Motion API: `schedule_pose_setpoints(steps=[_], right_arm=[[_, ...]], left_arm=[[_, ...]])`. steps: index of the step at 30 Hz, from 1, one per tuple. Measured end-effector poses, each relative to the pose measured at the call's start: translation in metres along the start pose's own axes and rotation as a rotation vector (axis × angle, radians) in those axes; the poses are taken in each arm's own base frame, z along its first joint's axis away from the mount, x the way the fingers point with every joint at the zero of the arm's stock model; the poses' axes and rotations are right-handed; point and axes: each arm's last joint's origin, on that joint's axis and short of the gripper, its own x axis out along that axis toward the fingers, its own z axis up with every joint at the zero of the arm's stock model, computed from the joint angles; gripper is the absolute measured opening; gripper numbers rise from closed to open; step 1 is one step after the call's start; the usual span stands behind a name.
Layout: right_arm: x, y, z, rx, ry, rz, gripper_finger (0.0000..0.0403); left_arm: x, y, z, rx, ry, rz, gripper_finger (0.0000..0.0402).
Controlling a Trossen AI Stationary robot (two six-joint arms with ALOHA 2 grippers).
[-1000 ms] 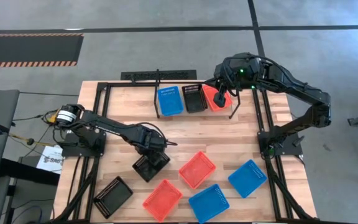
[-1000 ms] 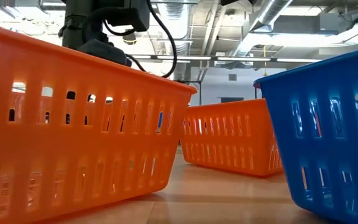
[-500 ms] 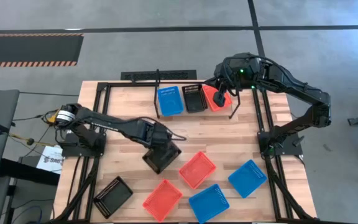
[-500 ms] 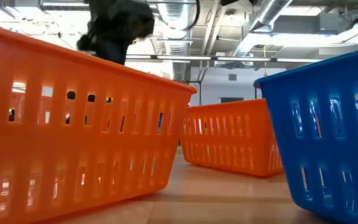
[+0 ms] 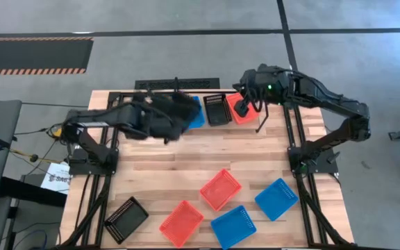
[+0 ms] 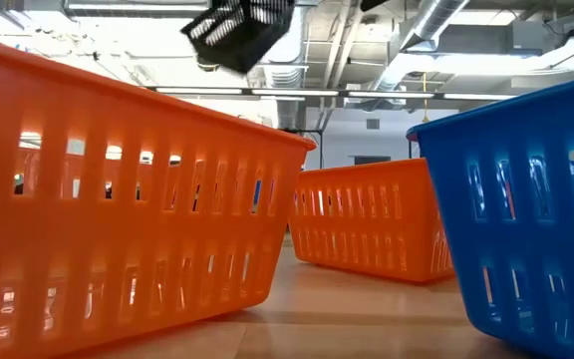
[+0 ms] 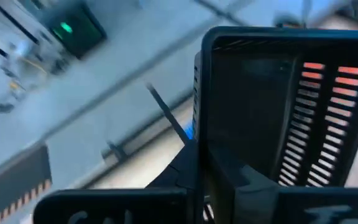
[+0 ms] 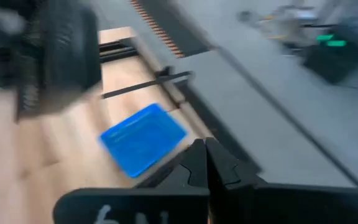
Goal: Stack baskets on shelf by color
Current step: Stack the top black bin on top of the black bin on the shelf
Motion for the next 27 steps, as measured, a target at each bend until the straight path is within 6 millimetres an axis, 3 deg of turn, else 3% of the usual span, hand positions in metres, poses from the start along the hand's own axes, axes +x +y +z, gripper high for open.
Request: schedule_pose_setpoints(steps=[5, 9, 12, 15, 21, 24, 27], right_arm=[[-0.011, 0.025, -0.002, 0.026, -0.061, -0.262, 0.0001], [-0.009, 0.052, -0.006, 0.015, -0.115, -0.342, 0.0001], [0.001, 0.070, -0.006, 0.007, -0.131, -0.351, 0.0001], [0.023, 0.085, -0.007, -0.018, -0.123, -0.354, 0.0009], [0.069, 0.101, 0.005, -0.046, -0.168, -0.274, 0.0056], [0.075, 0.102, 0.018, -0.058, -0.206, -0.225, 0.0081], [0.067, 0.100, 0.031, -0.038, -0.242, -0.220, 0.0109]], left_arm=[[0.001, 0.029, 0.026, -0.072, -0.132, 0.098, 0.0000], [0.009, 0.042, 0.040, -0.087, -0.167, 0.132, 0.0000], [0.017, 0.044, 0.049, -0.077, -0.185, 0.143, 0.0000], [0.023, 0.044, 0.058, -0.068, -0.200, 0.110, 0.0000], [0.030, 0.042, 0.069, -0.025, -0.227, 0.034, 0.0000], [0.031, 0.043, 0.071, -0.008, -0.232, 0.031, 0.0000], [0.032, 0.043, 0.072, -0.003, -0.236, 0.035, 0.0000]])
